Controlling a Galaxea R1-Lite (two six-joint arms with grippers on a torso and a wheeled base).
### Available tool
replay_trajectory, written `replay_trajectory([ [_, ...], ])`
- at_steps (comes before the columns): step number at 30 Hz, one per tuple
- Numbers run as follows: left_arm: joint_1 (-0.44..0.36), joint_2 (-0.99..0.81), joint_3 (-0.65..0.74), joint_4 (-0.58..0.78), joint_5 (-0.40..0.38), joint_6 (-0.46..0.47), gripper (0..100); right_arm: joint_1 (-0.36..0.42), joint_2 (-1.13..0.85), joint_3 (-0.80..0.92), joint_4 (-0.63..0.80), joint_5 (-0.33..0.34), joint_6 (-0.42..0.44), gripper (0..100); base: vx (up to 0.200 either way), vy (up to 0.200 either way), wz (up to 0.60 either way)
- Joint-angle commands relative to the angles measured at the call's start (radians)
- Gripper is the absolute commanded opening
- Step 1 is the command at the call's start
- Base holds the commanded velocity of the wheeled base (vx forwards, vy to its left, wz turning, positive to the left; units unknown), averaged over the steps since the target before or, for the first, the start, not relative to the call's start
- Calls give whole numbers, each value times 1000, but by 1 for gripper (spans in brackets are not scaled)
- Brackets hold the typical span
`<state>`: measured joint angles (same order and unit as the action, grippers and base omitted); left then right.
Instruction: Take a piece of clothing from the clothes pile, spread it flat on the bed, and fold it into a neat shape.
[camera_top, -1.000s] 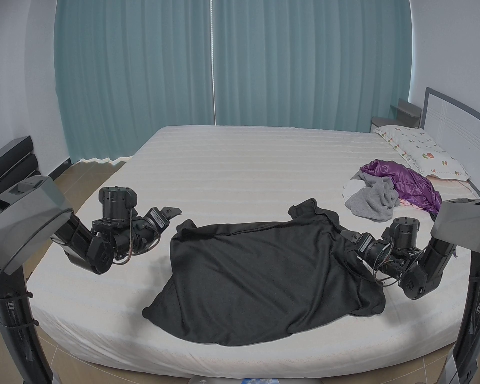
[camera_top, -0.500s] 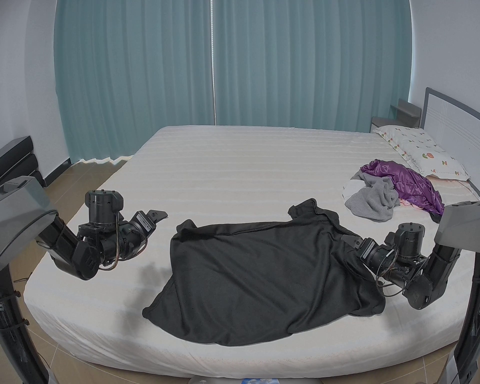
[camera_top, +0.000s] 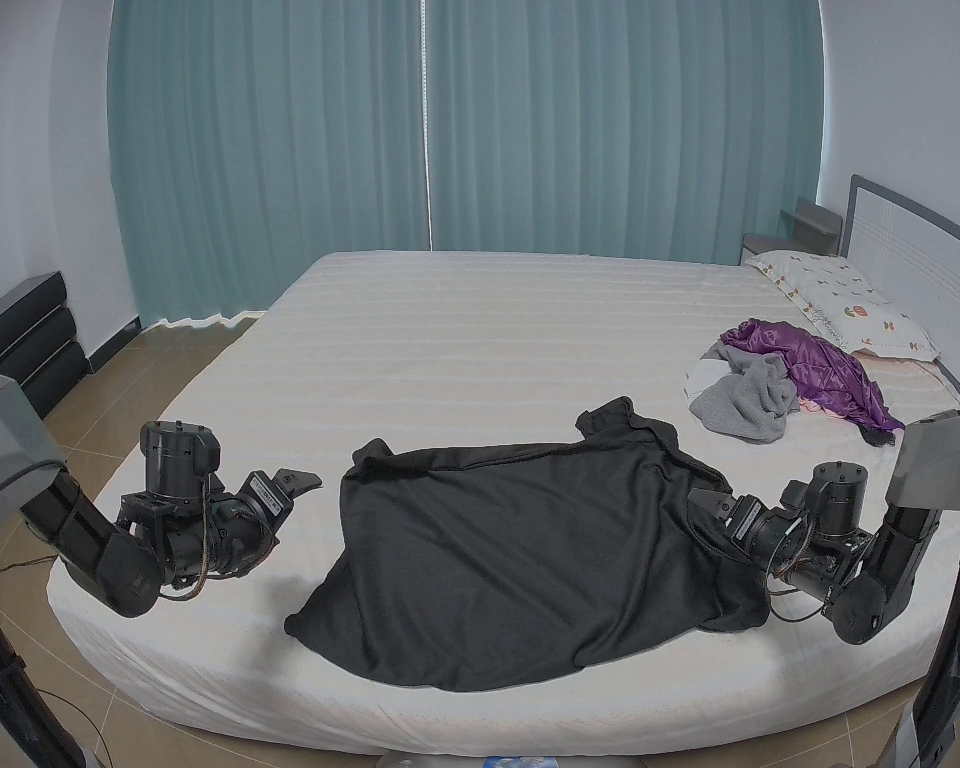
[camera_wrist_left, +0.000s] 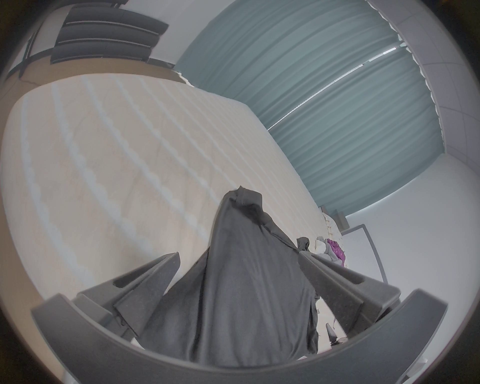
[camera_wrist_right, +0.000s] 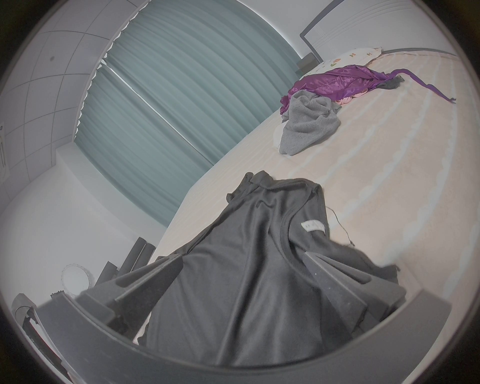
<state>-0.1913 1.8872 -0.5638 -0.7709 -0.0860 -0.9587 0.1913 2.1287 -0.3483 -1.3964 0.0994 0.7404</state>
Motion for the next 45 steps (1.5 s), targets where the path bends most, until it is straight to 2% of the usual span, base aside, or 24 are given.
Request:
replay_trajectory([
  [1, -19, -46, 38, 1, 11, -28, 100, 22, -46, 42, -1, -6, 0, 100, -200, 0, 0],
  [2, -23, -51, 41, 1, 20, -55, 100, 37, -47, 65, -3, -6, 0, 100, -200, 0, 0],
  [11, -28, -45, 71, -1, 22, -80, 100, 39, -32, 101, -27, -4, 8, 100, -22, 0, 0],
  [19, -100, -79, 74, 1, 49, -132, 100, 42, -30, 153, -102, -4, 8, 100, 0, -25, 0],
  [30, -125, -83, 74, 1, 91, -132, 100, 46, -32, 164, -105, -6, 8, 100, 0, -200, 0],
  [45, -109, -76, 88, 2, 114, -120, 100, 46, -15, 164, -105, -6, 8, 100, 0, 0, 0],
])
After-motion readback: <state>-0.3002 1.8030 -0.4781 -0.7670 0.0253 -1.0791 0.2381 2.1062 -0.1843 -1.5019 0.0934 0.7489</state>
